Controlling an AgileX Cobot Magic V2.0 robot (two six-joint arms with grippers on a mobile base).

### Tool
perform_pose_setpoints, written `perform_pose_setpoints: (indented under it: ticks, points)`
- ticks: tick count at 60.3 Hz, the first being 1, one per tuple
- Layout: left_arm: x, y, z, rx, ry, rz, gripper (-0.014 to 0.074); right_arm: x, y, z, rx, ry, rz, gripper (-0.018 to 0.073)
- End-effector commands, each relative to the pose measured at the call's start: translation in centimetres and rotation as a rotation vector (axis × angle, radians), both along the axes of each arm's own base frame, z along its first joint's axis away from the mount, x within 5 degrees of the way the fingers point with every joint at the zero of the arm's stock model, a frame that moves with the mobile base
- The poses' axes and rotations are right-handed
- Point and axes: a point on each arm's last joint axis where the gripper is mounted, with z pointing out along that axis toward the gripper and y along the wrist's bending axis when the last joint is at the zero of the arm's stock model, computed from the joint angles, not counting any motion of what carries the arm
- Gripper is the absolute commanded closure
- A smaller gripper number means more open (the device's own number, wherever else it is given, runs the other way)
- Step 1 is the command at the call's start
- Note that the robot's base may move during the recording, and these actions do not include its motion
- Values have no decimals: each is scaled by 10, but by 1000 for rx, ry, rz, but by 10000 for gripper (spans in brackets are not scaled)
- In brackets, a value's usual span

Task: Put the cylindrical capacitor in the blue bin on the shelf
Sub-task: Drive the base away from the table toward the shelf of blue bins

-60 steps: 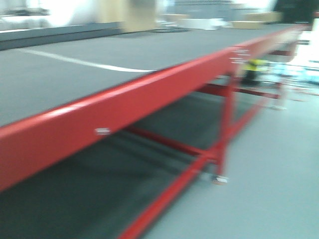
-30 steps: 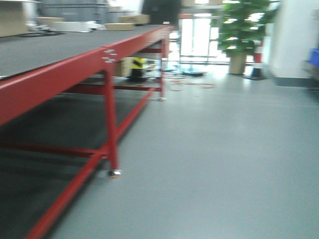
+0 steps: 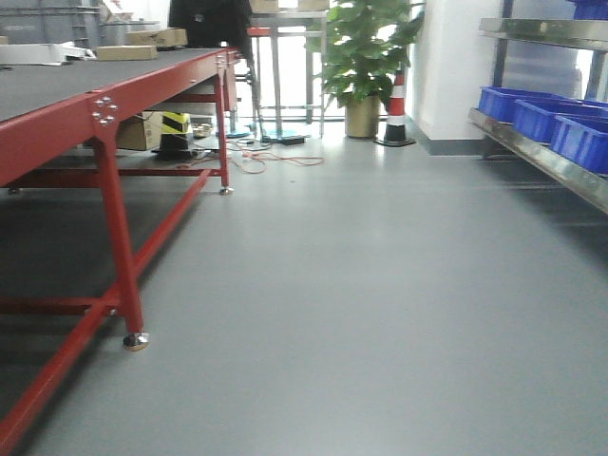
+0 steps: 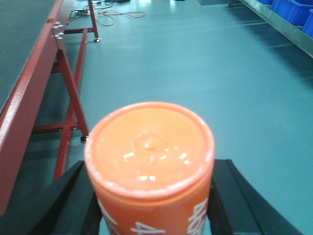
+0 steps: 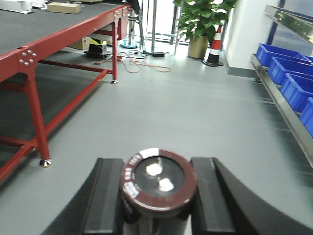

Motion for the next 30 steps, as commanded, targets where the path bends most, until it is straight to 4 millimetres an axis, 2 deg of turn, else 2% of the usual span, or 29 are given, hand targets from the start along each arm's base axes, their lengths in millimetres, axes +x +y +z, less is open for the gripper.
perform_pose_setpoints:
  ticks: [1, 30]
  points:
    - [-2, -1, 3, -10, -24, -8, 707, -1, 0, 5, -3, -38, -2, 721]
    - [-2, -1, 3, -10, -26, -8, 707, -1, 0, 5, -3, -38, -2, 721]
